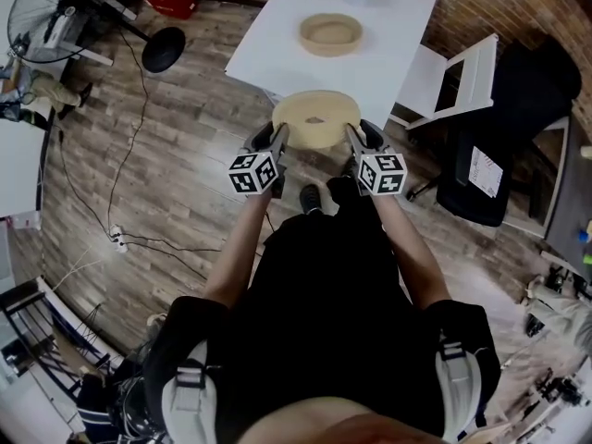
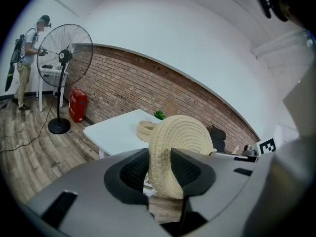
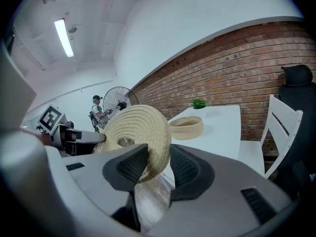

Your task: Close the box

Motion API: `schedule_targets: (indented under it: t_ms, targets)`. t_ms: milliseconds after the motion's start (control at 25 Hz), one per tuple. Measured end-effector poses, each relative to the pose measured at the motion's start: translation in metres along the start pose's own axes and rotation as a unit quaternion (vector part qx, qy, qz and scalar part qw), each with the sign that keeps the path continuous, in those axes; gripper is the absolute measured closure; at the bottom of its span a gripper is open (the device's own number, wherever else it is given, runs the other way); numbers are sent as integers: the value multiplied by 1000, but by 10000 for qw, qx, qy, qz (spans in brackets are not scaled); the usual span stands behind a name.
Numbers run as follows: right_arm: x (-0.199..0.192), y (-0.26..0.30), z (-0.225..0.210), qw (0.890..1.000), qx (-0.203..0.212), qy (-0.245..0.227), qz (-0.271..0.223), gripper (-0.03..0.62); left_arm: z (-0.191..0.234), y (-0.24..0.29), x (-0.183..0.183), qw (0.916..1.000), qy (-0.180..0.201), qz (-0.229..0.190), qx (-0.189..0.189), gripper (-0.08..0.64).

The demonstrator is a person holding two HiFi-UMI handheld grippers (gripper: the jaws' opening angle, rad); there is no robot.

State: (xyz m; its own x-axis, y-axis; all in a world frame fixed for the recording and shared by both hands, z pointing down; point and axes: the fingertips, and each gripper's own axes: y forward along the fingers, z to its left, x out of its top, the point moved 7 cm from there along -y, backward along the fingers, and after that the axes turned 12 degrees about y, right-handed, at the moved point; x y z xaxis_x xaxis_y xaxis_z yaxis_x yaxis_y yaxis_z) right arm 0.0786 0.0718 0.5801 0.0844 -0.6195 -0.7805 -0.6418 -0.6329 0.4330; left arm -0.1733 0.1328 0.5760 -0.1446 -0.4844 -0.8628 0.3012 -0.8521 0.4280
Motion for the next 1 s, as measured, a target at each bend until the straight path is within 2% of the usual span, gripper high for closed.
schedule_targets:
  t_ms: [280,680,1000]
  targets:
    - [22,20,-18,9997,211,29,81,454,-1,19,16,9999,-39,15,147,416]
    - [68,49,-63,9990,326,102,272,454,-12,76,48,9987,-243,-78,441,414]
    - [85,67,-87,9972,527,30,535,454,-16,103,58,9966,-360,-95,739,414]
